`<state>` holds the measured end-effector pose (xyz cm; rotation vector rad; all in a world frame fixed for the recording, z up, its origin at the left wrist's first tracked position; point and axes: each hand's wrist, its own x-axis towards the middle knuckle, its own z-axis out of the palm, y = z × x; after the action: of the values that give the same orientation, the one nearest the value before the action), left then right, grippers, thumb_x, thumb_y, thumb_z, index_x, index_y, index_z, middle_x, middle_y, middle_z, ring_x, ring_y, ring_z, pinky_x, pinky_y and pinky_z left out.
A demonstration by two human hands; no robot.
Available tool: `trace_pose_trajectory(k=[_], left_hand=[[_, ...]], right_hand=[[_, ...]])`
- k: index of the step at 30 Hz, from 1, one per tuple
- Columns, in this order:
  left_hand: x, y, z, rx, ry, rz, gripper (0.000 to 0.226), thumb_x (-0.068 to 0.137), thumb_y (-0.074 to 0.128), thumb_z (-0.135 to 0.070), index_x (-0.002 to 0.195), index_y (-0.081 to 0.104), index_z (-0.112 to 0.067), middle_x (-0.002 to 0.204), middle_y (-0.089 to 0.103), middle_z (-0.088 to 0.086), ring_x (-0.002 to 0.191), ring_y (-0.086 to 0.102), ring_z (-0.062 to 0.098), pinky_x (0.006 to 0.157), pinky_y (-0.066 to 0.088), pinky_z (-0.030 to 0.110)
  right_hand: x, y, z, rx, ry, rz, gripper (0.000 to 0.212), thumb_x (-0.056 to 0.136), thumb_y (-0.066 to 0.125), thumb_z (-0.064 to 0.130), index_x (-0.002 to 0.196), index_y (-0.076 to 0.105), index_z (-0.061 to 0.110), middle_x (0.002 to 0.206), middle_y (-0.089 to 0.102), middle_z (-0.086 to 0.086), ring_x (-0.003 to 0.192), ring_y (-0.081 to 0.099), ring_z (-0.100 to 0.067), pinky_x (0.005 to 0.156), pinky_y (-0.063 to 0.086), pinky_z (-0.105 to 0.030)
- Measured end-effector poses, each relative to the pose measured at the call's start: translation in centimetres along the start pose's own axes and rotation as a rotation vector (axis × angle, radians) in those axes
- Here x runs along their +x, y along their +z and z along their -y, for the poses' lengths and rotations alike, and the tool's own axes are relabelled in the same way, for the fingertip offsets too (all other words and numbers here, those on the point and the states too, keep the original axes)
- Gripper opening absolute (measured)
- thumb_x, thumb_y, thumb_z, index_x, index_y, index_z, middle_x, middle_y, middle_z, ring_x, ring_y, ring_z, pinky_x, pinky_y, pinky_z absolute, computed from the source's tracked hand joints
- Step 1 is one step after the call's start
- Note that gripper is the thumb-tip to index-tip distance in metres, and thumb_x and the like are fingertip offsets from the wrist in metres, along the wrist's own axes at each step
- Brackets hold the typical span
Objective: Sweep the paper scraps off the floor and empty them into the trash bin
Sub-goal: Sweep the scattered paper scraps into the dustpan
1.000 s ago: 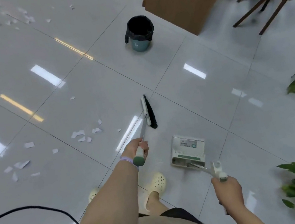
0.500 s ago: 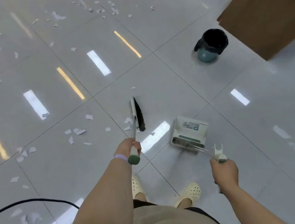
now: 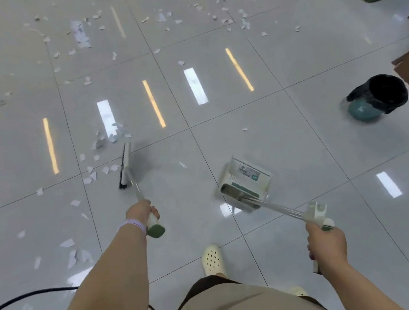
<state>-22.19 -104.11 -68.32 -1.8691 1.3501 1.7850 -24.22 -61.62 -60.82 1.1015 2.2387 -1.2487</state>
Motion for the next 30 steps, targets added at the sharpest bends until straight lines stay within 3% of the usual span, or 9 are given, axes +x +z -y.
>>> trace_pose_trajectory(k=[4,7,14,21,27,30], left_hand=[[-0.8,2.1,1.7,-0.088,-0.067,0.101,0.016,0.098,0.052,-0.013,0.084,0.047,-0.009,0.054,0.046,0.004,0.031,0.042,0.015,0.042,0.035,0.015],[-2.8,5.4,2.6,-0.077,-0.103,0.221,0.017,0.099,0.053,-0.011,0.084,0.051,-0.005,0.059,0.046,0.006,0.031,0.040,0.013,0.037,0.034,0.013],[-7.7,14.2,4.1,0.089,-0.194,0.489,0.021,0.100,0.054,-0.016,0.084,0.054,-0.004,0.052,0.046,0.003,0.032,0.039,0.010,0.032,0.030,0.015],[-12.0,22.9,4.8,0.267,-0.337,0.677,0.026,0.103,0.048,-0.022,0.084,0.051,-0.005,0.051,0.039,-0.001,0.030,0.033,0.007,0.031,0.025,0.012],[-13.6,25.7,8.1,0.337,-0.412,0.730,0.021,0.102,0.053,-0.022,0.106,0.050,-0.001,0.059,0.048,0.002,0.034,0.037,0.007,0.029,0.031,0.015],[-13.8,25.1,8.9,0.335,-0.457,0.727,0.024,0.103,0.052,-0.021,0.108,0.050,0.002,0.065,0.043,0.001,0.034,0.038,0.006,0.030,0.034,0.016]], right_hand=[[0.3,0.3,1.4,0.054,0.010,-0.020,0.013,0.085,0.057,0.014,0.074,0.052,0.008,0.058,0.047,-0.008,0.047,0.042,-0.023,0.051,0.039,-0.032],[0.9,-0.5,1.9,0.105,0.030,-0.054,0.013,0.086,0.058,0.015,0.076,0.054,0.008,0.061,0.049,-0.008,0.049,0.044,-0.023,0.052,0.041,-0.033],[2.2,-5.1,0.7,0.240,0.099,-0.186,0.017,0.087,0.058,0.015,0.072,0.050,0.010,0.060,0.046,-0.009,0.048,0.041,-0.023,0.050,0.038,-0.031],[3.7,-8.1,-0.4,0.214,0.155,-0.125,0.015,0.090,0.057,0.015,0.080,0.059,0.003,0.055,0.050,-0.011,0.043,0.044,-0.022,0.048,0.039,-0.031],[2.7,-9.5,-3.9,0.200,0.186,-0.138,0.010,0.092,0.055,0.006,0.087,0.060,-0.001,0.060,0.052,-0.015,0.048,0.048,-0.024,0.048,0.045,-0.029],[2.5,-9.4,-4.9,0.164,0.215,-0.169,0.010,0.092,0.056,0.009,0.088,0.059,0.001,0.064,0.054,-0.015,0.049,0.049,-0.025,0.049,0.045,-0.031]])
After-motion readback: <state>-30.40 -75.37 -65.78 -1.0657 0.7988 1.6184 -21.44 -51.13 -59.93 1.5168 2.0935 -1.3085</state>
